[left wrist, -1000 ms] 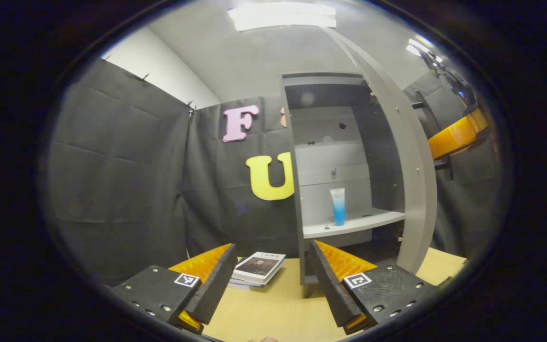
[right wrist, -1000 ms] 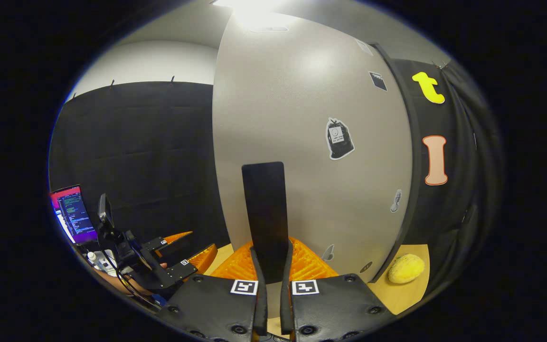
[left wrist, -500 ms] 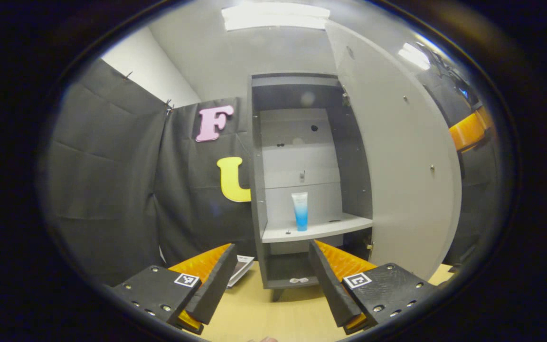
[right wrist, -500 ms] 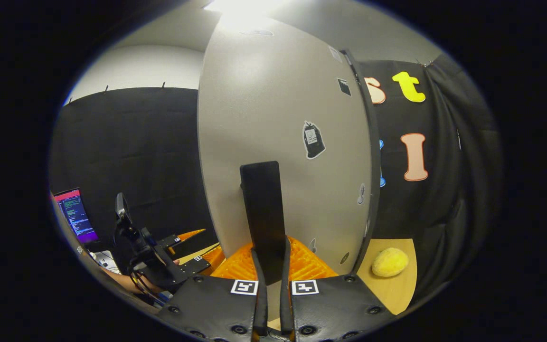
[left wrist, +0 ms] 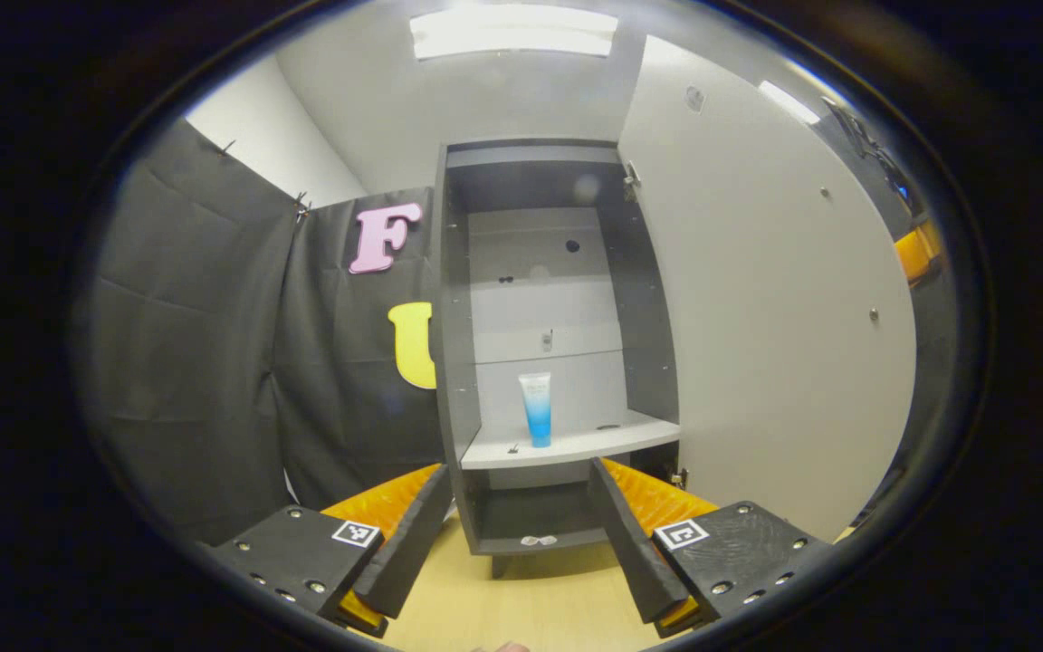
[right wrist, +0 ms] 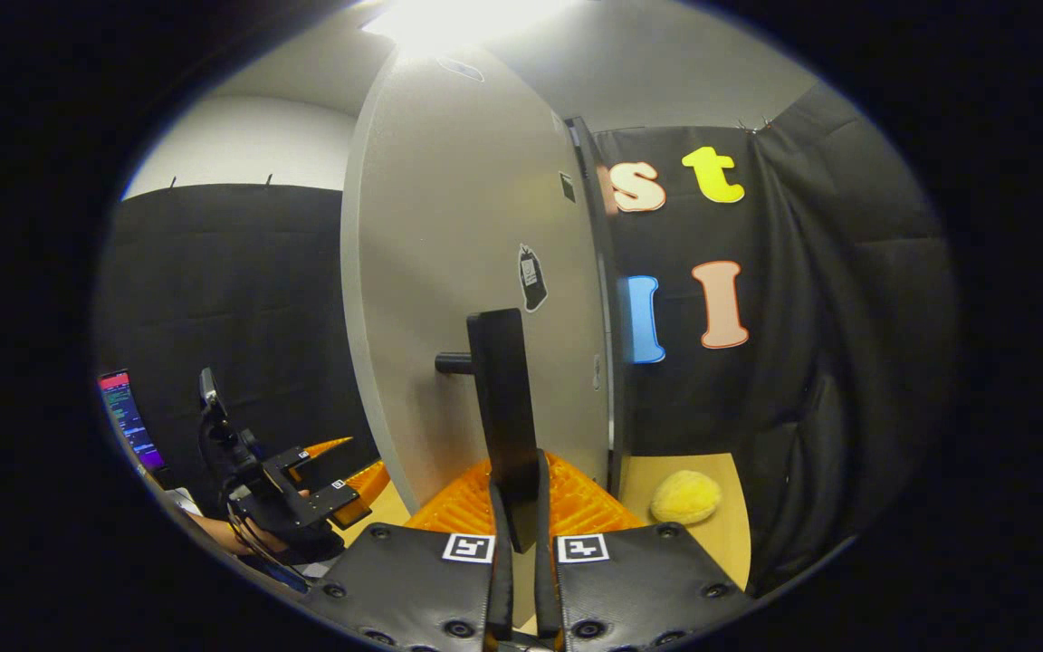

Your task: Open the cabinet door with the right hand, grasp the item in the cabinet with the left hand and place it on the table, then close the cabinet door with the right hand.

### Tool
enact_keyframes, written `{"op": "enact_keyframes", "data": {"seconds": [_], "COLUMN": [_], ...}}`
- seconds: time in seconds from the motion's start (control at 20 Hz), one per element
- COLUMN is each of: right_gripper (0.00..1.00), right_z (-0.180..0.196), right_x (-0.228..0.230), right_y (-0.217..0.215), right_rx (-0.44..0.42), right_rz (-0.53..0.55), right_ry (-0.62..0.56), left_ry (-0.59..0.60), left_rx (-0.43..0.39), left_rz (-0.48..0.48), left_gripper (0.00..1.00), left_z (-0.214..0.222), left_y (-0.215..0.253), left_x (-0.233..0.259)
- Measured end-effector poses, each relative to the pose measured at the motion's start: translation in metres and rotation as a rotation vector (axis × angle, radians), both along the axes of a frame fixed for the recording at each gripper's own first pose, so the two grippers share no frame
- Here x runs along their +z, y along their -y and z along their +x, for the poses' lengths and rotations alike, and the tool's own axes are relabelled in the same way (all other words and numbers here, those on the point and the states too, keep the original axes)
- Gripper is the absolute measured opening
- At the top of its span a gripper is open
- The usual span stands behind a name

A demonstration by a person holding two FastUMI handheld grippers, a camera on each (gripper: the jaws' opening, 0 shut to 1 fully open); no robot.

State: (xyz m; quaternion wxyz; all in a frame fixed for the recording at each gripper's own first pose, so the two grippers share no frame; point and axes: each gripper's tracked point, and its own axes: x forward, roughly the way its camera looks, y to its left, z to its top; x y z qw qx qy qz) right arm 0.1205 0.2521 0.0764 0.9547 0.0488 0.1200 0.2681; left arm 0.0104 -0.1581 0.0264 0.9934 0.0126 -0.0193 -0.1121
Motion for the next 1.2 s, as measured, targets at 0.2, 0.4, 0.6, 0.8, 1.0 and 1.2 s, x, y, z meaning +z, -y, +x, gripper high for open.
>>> {"op": "enact_keyframes", "data": {"seconds": [0.2, 0.4, 0.6, 0.8, 1.0, 1.2], "right_gripper": [0.07, 0.20, 0.39, 0.97, 0.98, 0.98], "right_z": [0.003, -0.014, -0.028, -0.020, -0.007, 0.003], "right_x": [0.000, 0.001, -0.007, -0.016, -0.027, -0.040], "right_y": [0.006, 0.003, 0.022, 0.091, 0.133, 0.140], "right_rx": [-0.060, 0.018, -0.033, -0.283, -0.456, -0.538], "right_rz": [0.028, 0.036, 0.030, -0.011, -0.060, -0.120], "right_ry": [-0.001, -0.006, -0.009, 0.022, 0.033, 0.024], "left_ry": [-0.008, -0.036, -0.067, -0.061, -0.068, -0.101], "left_rx": [-0.012, 0.001, -0.005, -0.024, -0.040, -0.052], "left_rz": [-0.030, -0.028, -0.016, -0.003, 0.008, -0.019], "left_gripper": [0.94, 0.94, 0.92, 0.94, 0.94, 0.92], "left_z": [0.002, 0.011, 0.034, 0.077, 0.124, 0.181], "left_y": [0.023, 0.038, 0.045, 0.053, 0.070, 0.076], "left_x": [0.007, 0.010, 0.016, 0.032, 0.043, 0.036]}}
